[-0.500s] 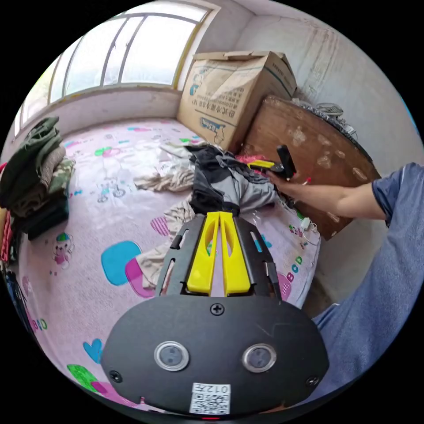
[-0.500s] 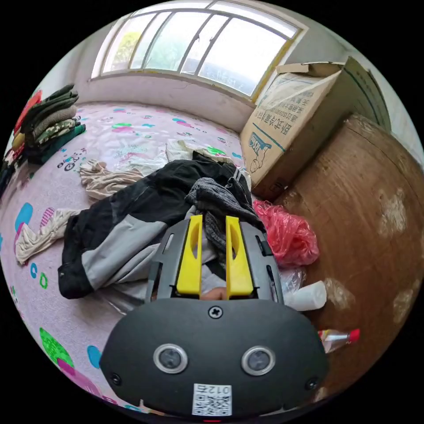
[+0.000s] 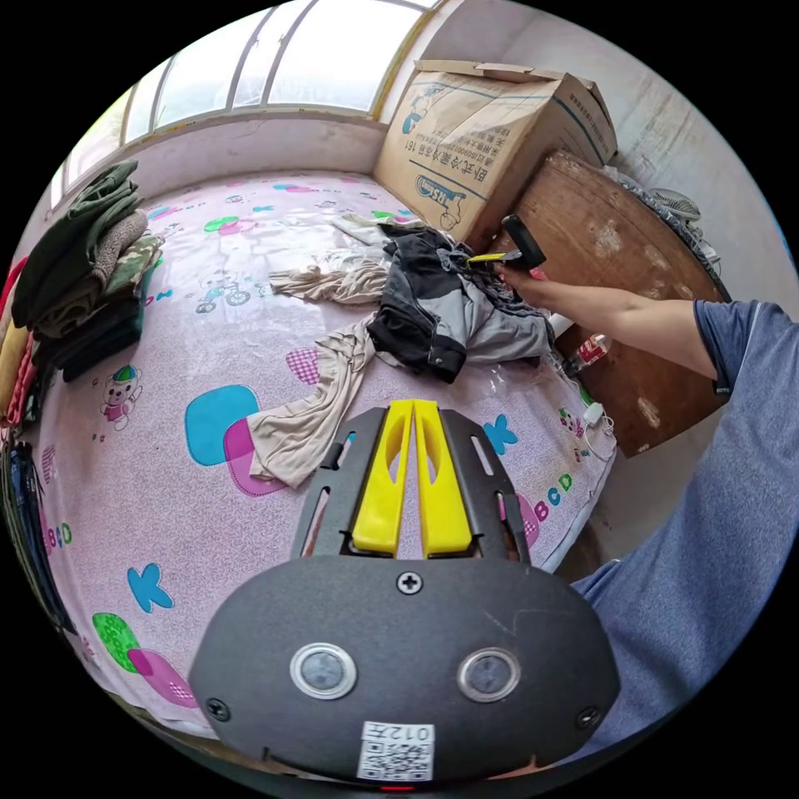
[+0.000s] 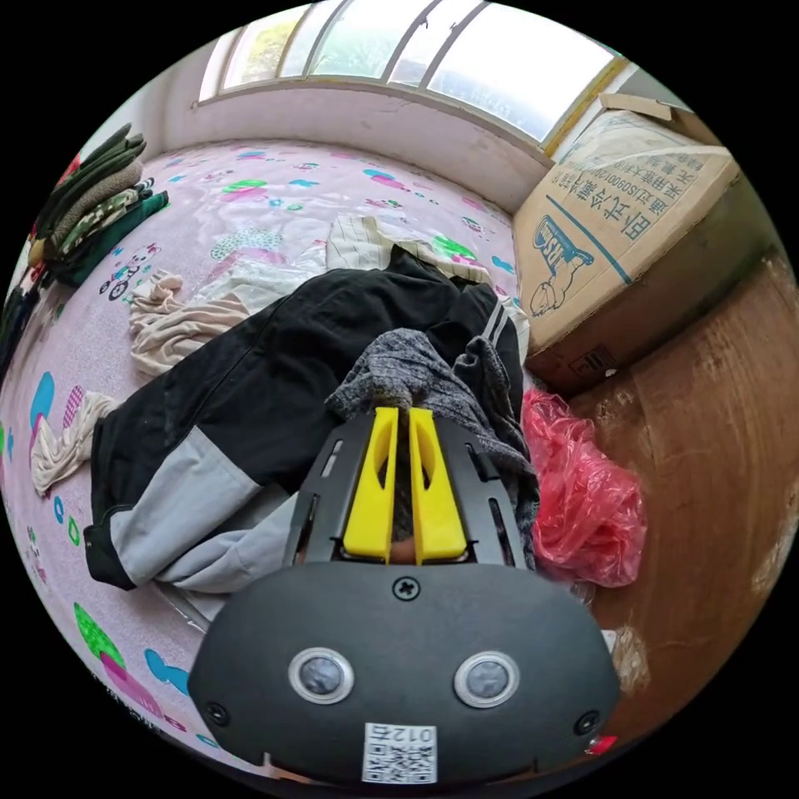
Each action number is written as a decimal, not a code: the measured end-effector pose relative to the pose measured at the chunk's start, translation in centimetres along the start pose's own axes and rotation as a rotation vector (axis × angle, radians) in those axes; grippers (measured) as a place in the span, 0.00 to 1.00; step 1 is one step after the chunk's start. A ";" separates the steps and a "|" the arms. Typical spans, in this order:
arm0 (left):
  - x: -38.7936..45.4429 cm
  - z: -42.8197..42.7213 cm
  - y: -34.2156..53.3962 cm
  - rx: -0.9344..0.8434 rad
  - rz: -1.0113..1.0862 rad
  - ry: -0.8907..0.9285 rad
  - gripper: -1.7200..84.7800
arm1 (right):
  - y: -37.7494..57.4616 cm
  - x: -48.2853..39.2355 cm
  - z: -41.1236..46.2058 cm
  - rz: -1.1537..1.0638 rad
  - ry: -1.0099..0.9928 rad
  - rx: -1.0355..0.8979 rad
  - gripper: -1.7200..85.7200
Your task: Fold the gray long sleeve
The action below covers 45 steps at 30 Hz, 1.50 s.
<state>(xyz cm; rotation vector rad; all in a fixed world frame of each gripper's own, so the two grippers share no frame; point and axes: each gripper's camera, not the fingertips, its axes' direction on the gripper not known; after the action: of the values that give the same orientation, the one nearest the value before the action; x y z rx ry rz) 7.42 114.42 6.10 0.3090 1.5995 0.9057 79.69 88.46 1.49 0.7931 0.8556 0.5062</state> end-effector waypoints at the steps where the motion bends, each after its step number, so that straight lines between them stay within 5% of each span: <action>1: 0.7 0.7 0.1 0.001 0.011 0.008 0.02 | 0.1 2.2 -1.5 0.039 -0.032 0.028 0.05; 10: 8.4 6.5 -3.0 0.082 0.161 0.074 0.04 | 5.3 18.3 -19.2 0.277 -0.606 0.361 0.04; 21: 24.0 10.7 -10.5 0.154 0.464 -0.021 0.21 | 9.8 25.5 -41.6 0.225 -0.951 0.566 0.03; 32: 34.6 7.3 -3.3 0.152 0.660 0.056 0.03 | 9.7 29.9 -56.7 0.216 -1.012 0.687 0.03; 38: 34.5 -6.1 -6.1 0.341 0.612 -0.077 0.02 | 7.0 31.2 -69.2 0.157 -0.867 0.851 0.03; 45: 35.8 -34.8 -11.0 0.455 0.710 -0.123 0.02 | 2.0 29.9 -84.9 0.079 -0.694 1.043 0.03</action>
<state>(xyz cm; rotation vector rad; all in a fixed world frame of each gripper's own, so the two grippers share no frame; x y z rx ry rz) -30.78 117.14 -27.80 1.2863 1.5836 1.0038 27.06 144.48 -45.46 1.8236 0.3809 -0.2188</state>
